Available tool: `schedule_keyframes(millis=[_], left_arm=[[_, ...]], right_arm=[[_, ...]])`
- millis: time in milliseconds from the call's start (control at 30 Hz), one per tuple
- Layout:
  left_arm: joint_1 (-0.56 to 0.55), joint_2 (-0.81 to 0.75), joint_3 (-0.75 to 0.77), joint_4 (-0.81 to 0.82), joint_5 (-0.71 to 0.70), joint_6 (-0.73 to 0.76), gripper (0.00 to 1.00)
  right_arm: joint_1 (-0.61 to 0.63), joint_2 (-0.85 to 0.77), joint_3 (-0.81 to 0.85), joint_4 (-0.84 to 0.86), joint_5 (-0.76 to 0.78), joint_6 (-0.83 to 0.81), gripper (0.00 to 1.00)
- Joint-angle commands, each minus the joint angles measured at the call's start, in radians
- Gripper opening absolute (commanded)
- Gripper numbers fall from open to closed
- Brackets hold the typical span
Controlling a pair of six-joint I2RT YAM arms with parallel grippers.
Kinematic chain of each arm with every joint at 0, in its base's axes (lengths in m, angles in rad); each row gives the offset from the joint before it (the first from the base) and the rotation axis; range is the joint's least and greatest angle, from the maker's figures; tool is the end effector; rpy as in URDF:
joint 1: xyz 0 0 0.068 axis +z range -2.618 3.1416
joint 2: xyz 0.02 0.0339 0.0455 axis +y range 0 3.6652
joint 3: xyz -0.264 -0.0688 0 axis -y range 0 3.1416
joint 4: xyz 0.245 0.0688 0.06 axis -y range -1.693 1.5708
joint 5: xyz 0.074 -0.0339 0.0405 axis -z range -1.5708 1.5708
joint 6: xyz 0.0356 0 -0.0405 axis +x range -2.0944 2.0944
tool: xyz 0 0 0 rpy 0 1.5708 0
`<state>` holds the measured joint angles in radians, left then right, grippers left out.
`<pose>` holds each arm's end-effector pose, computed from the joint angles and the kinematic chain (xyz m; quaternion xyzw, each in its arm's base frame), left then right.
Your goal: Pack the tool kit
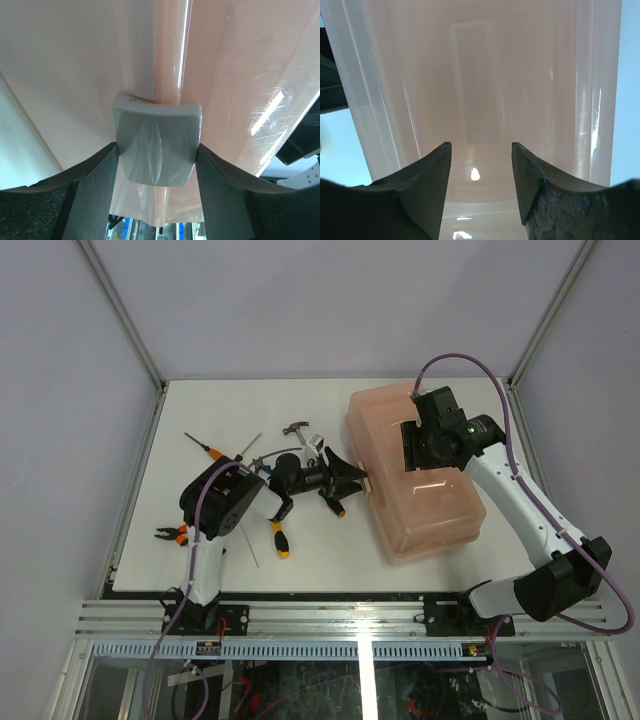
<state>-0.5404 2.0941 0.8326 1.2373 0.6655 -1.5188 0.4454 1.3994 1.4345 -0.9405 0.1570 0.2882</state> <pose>0.3194 -0.2172 0.1246 -0.1164 0.7042 -0.6863 0.1398 0.2597 0.1178 0.3563 -0.0485 0.9414 0.0476 0.3305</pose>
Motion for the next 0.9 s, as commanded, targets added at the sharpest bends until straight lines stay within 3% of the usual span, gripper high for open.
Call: schedule_keyframes(millis=[0, 167, 433, 867], left_arm=[[-0.014, -0.055, -0.016, 0.044, -0.148, -0.001, 0.55], [-0.017, -0.040, 0.011, 0.045, -0.149, 0.000, 0.54], [-0.016, -0.062, 0.001, -0.036, -0.150, 0.022, 0.01], [-0.027, -0.168, 0.048, -0.540, -0.172, 0.175, 0.00]], right_arm=[[0.009, 0.078, -0.054, -0.198, -0.025, -0.006, 0.58], [0.009, 0.082, -0.054, -0.197, -0.026, -0.011, 0.58], [0.009, 0.078, -0.055, -0.192, -0.027, -0.013, 0.58], [0.010, 0.047, -0.091, -0.171, -0.035, 0.000, 0.58]])
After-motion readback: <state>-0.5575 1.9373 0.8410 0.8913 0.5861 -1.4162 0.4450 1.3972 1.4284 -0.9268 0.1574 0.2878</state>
